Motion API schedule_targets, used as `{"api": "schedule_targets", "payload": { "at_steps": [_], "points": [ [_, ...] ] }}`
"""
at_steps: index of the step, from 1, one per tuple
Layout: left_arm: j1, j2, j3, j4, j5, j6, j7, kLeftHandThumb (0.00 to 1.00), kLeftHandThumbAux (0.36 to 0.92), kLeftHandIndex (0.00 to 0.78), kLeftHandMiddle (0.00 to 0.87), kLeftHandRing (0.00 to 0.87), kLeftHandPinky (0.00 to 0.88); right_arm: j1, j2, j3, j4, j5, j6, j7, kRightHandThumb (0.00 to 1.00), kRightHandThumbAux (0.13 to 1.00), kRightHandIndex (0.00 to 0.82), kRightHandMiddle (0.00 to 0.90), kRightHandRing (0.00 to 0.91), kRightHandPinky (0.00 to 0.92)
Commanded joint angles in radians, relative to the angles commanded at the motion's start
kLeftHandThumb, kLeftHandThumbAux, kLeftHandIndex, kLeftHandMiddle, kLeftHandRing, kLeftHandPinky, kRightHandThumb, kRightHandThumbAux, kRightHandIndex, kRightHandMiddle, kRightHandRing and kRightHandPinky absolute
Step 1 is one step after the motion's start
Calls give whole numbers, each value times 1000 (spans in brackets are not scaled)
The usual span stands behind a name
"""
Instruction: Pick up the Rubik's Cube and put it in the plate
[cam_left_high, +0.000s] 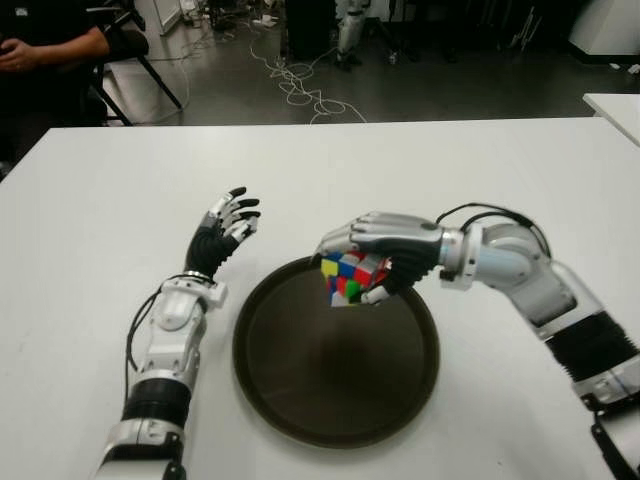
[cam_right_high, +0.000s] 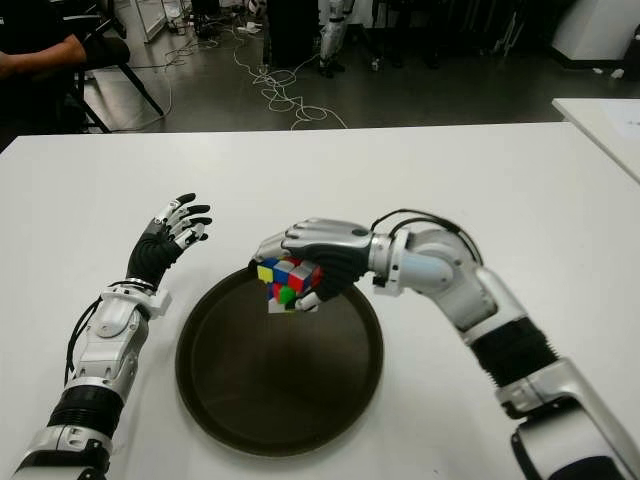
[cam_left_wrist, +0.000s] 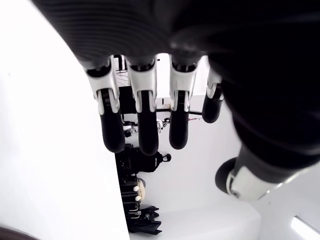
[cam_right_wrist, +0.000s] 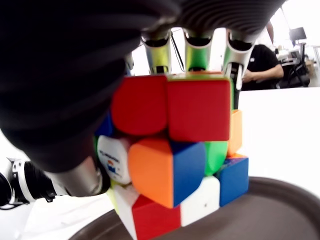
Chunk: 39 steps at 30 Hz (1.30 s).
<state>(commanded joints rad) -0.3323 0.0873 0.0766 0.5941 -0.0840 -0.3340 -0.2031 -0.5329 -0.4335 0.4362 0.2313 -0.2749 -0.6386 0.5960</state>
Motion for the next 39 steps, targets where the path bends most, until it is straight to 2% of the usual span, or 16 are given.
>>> {"api": "schedule_targets", "payload": {
  "at_steps": [9,10,12,16,17,20,21,23,25,26,27,30,33,39],
  "points": [
    [2,-5,1,3,1,-16,5,301,669,158,243,237,278,27,50,-13,20,-11,-3,-41,696,736,416,653,707,728],
    [3,-5,1,2,0,-17,4,299,668,159,243,237,277,41,66,-18,26,-16,-9,-69,696,736,416,648,702,722],
    [4,-6,1,1,-1,-18,2,301,673,159,243,236,277,57,86,-23,33,-24,-18,-103,696,735,416,585,637,643],
    [6,-6,2,-2,-4,-19,0,312,681,157,244,236,279,76,114,-35,60,-12,-63,-156,696,735,416,529,571,572],
    [7,-6,2,-3,-5,-18,0,314,679,154,242,236,281,79,121,-36,71,-11,-79,-168,696,735,416,492,525,524],
    [8,-5,1,-6,-5,-15,-2,316,676,151,239,236,282,76,130,-37,100,-3,-119,-179,696,736,414,425,448,440],
    [8,-5,1,-6,-4,-14,-2,317,674,148,238,236,283,75,132,-36,108,1,-131,-180,693,737,409,370,389,383],
    [8,-4,0,-7,-3,-13,-2,318,673,147,236,235,283,74,136,-35,125,9,-150,-178,691,739,405,321,337,333],
    [8,-3,0,-8,-2,-12,-2,323,673,146,236,236,287,73,139,-33,137,15,-164,-174,684,742,399,238,240,230],
    [7,-2,0,-7,-3,-12,-4,324,673,146,236,236,287,75,132,-24,137,36,-159,-142,683,742,398,226,227,216],
    [7,-1,0,-7,-3,-11,-4,325,672,145,230,230,278,75,126,-18,137,52,-154,-118,449,775,261,144,145,138],
    [3,-1,2,0,-7,-14,-10,328,671,146,220,222,265,67,105,2,135,110,-124,-25,147,786,86,47,47,45],
    [1,-2,5,5,-12,-16,-16,338,671,144,212,216,259,59,99,7,134,151,-96,43,48,729,28,15,15,14],
    [-1,-1,9,4,-22,-11,-29,360,676,140,204,210,262,60,104,-7,128,206,-45,121,5,623,2,1,1,1]
  ]
}}
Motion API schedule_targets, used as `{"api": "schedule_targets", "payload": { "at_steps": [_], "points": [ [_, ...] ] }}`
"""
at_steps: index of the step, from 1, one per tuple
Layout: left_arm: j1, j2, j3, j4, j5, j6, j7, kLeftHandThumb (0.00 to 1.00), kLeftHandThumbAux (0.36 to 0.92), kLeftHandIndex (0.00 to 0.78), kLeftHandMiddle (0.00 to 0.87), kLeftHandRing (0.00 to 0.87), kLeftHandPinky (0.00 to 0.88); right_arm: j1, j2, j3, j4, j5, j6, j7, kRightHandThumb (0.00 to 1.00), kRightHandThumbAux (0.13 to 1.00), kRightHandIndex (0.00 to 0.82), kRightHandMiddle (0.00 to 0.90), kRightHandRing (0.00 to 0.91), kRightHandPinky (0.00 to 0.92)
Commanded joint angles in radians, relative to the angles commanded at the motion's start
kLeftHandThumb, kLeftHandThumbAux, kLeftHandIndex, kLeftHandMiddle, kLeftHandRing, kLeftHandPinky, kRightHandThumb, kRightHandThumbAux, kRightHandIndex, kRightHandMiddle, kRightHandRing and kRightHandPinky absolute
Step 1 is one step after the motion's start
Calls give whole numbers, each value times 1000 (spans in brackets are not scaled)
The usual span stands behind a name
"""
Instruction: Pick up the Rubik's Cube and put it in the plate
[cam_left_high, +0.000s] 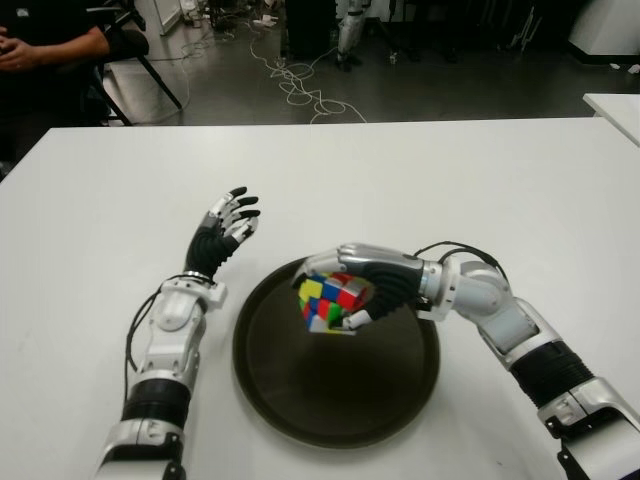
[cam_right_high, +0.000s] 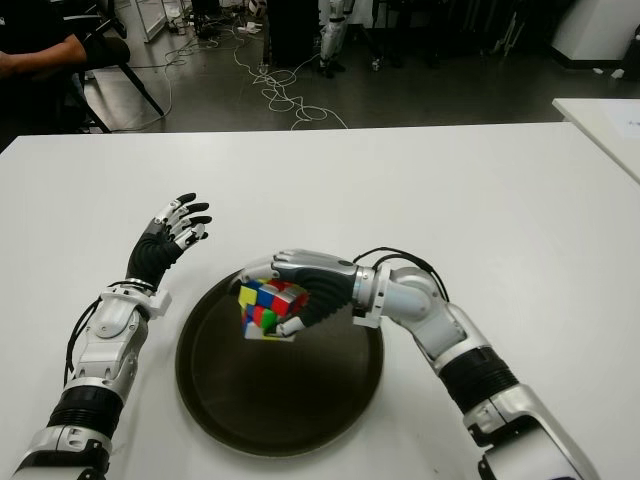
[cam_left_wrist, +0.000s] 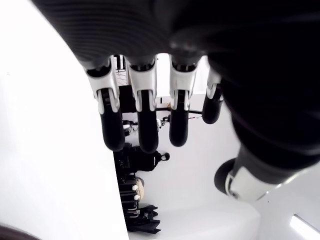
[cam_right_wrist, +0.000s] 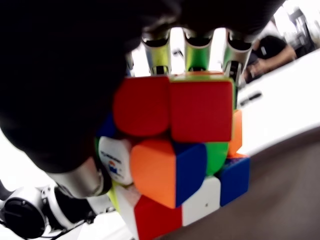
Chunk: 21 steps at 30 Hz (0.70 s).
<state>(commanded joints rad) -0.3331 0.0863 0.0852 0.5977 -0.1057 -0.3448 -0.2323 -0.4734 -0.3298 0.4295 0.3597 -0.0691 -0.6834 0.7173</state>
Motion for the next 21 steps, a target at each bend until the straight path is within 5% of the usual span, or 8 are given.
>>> {"api": "schedule_targets", "payload": {
  "at_steps": [9,21],
  "points": [
    [4,0,2,-12,-11,22,-5,361,651,131,207,218,259,0,16,-19,5,87,57,93,0,557,0,0,0,0],
    [12,0,1,-35,-4,37,5,379,654,129,223,227,271,-17,12,-49,4,99,82,139,0,505,0,0,0,0]
  ]
}}
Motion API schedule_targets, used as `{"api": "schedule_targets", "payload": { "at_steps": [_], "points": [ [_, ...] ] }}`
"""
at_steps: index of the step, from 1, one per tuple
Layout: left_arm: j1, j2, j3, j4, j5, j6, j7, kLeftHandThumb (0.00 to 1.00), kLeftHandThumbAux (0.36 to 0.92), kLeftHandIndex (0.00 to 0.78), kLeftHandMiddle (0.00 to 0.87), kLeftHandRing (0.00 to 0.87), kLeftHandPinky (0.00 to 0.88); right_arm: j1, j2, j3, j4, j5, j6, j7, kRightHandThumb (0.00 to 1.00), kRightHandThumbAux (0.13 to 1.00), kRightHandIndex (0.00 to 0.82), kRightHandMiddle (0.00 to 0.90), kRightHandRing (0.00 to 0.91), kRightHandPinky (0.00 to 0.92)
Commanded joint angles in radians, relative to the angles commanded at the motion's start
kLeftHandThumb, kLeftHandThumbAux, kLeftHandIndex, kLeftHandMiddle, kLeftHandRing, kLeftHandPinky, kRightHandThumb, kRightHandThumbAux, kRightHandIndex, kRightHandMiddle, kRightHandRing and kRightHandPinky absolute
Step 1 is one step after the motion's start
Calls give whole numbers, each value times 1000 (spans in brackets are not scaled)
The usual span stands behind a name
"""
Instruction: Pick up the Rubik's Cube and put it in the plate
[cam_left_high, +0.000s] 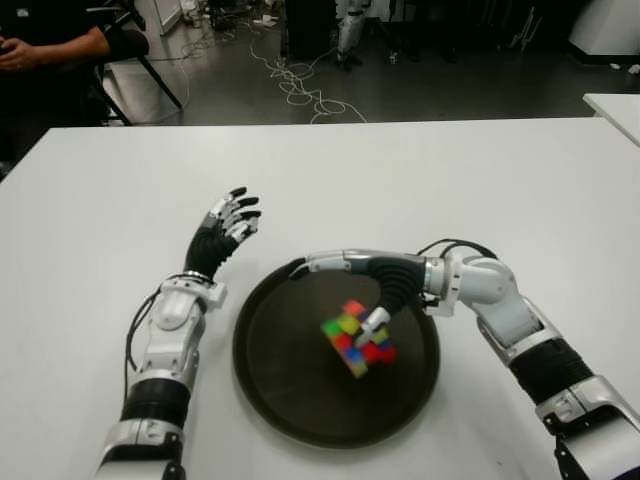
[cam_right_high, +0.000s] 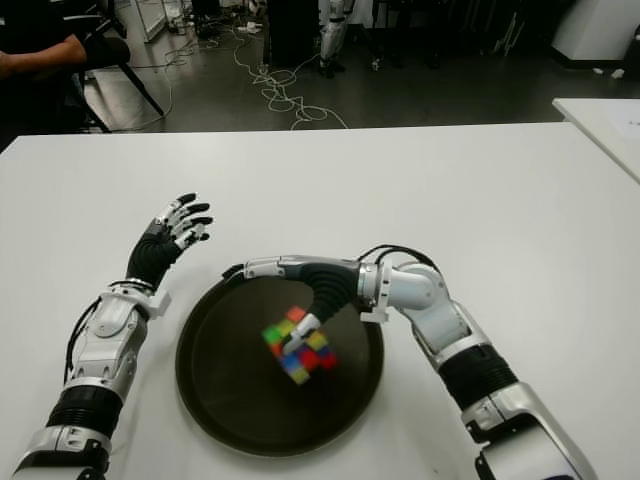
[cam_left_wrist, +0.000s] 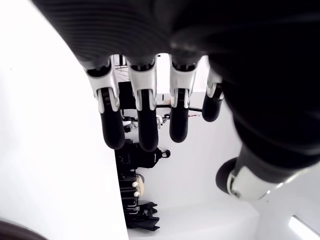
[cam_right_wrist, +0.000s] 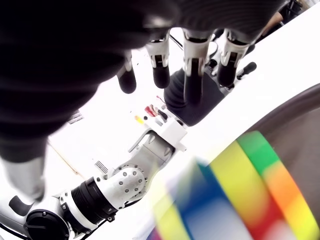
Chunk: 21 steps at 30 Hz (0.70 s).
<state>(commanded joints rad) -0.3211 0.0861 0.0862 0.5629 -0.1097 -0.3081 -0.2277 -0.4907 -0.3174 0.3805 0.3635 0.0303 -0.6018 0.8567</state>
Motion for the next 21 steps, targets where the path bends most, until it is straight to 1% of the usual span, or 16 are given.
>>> {"api": "schedule_targets", "payload": {
  "at_steps": [4,7,12,16,20,21],
  "points": [
    [0,1,-1,-1,6,-3,5,375,654,132,232,232,281,-1,2,-10,0,5,1,10,0,487,0,0,0,0],
    [1,0,-1,-3,7,-2,10,368,650,136,234,234,281,-12,-4,-27,-6,35,19,32,0,473,0,0,0,0],
    [2,-2,-1,-9,5,5,15,359,644,142,237,237,275,-15,-7,-52,-28,67,48,48,0,460,0,0,0,0],
    [3,-2,-3,-17,11,14,26,338,641,147,242,239,255,-39,-30,-95,-66,126,102,81,0,459,0,0,0,0],
    [5,0,-6,-21,18,15,30,314,620,151,244,240,252,-68,-73,-158,-116,217,190,134,0,448,0,0,0,0],
    [6,0,-7,-22,19,14,31,310,616,151,243,240,256,-73,-78,-171,-123,231,208,141,0,445,0,0,0,0]
  ]
}}
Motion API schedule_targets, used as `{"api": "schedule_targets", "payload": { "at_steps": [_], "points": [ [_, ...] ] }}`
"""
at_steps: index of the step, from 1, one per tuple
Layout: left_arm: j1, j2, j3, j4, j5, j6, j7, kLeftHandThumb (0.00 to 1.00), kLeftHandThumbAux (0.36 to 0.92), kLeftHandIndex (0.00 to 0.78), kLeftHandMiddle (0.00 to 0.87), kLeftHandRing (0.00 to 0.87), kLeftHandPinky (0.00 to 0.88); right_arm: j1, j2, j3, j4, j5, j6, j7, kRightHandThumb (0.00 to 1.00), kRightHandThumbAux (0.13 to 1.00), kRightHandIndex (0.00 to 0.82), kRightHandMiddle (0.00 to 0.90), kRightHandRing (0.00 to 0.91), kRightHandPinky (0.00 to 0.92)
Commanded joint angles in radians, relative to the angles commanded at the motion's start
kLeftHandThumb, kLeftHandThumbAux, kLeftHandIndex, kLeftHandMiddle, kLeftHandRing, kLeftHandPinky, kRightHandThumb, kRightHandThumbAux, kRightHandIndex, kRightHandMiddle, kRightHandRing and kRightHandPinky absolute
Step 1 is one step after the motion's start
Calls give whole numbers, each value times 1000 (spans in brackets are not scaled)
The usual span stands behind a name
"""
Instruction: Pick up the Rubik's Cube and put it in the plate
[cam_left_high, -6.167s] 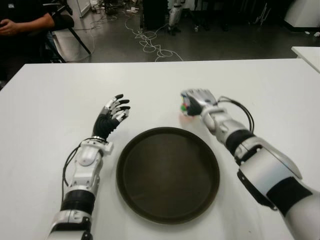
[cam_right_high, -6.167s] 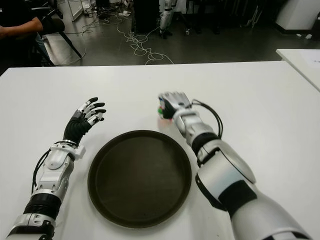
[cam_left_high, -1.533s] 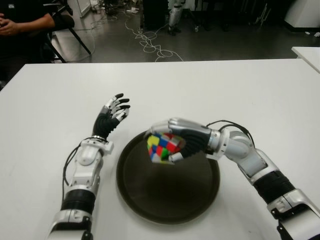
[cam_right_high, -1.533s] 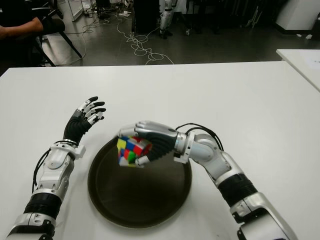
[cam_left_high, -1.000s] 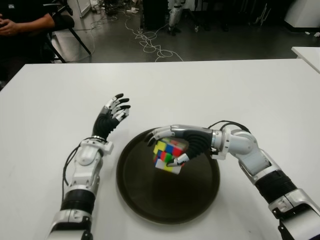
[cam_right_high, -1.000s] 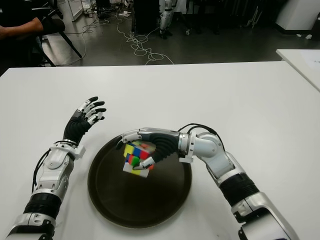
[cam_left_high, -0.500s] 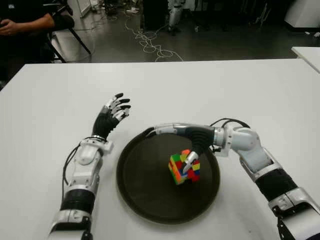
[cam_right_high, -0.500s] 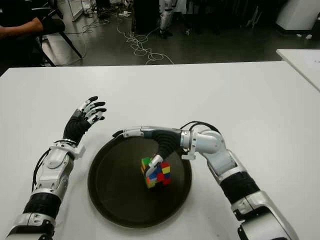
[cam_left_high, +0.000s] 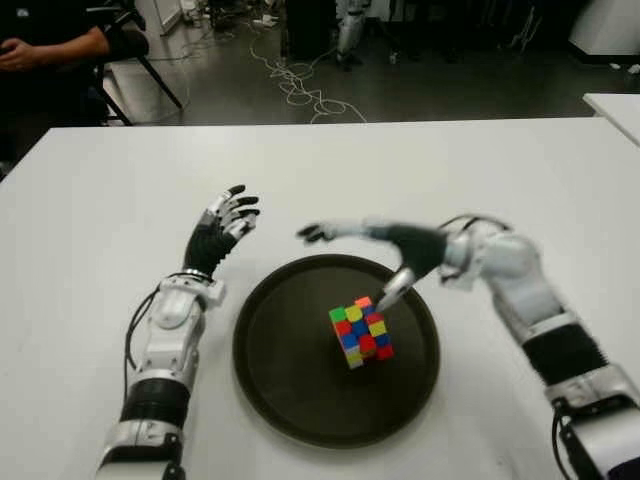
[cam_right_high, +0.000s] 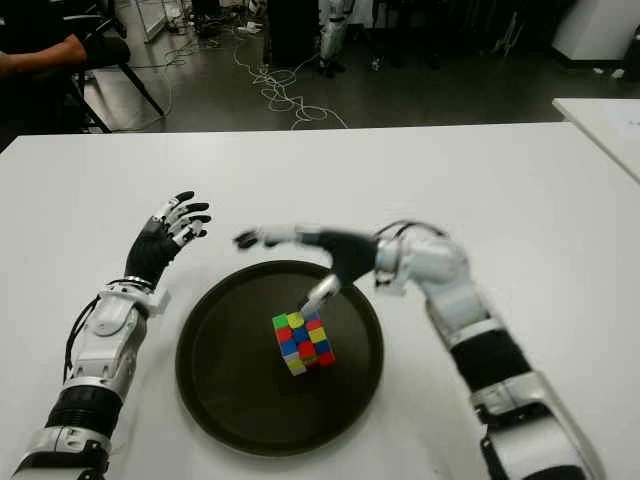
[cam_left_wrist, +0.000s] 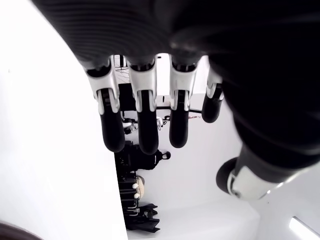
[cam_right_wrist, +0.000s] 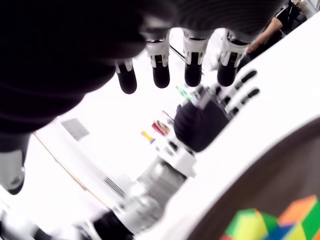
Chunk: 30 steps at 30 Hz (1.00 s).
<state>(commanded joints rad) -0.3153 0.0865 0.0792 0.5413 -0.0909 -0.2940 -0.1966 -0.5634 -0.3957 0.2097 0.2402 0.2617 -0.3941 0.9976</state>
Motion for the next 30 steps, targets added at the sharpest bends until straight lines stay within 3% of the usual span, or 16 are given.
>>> {"api": "schedule_targets", "payload": {
  "at_steps": [2,9,15,16,20,22,24,30],
  "points": [
    [0,0,0,1,1,-5,-1,307,612,151,243,239,260,-17,-1,-39,29,17,19,-15,0,442,0,0,0,0],
    [-5,0,1,13,2,-23,-6,356,656,156,255,250,292,-25,128,-191,107,141,24,-151,0,435,0,0,0,0],
    [-14,-1,5,34,4,-34,1,335,656,164,255,247,286,-11,185,-327,179,226,109,-300,0,583,27,73,63,67],
    [-16,-1,6,37,4,-36,0,334,658,164,254,247,286,-8,198,-343,204,226,111,-328,0,628,52,118,119,152],
    [-18,-4,10,46,-1,-41,1,336,660,166,251,246,287,-22,291,-387,460,134,33,-558,21,726,143,232,259,319],
    [-17,-6,11,47,-2,-43,0,334,657,167,252,248,289,-28,317,-383,500,75,31,-686,30,753,183,270,297,352],
    [-16,-8,10,47,-2,-43,1,331,656,167,253,249,290,-32,324,-376,512,40,42,-753,36,769,210,293,320,371],
    [-15,-11,10,41,0,-42,3,319,657,161,250,246,287,-123,320,-344,637,-73,130,-927,12,824,274,355,388,427]
  ]
}}
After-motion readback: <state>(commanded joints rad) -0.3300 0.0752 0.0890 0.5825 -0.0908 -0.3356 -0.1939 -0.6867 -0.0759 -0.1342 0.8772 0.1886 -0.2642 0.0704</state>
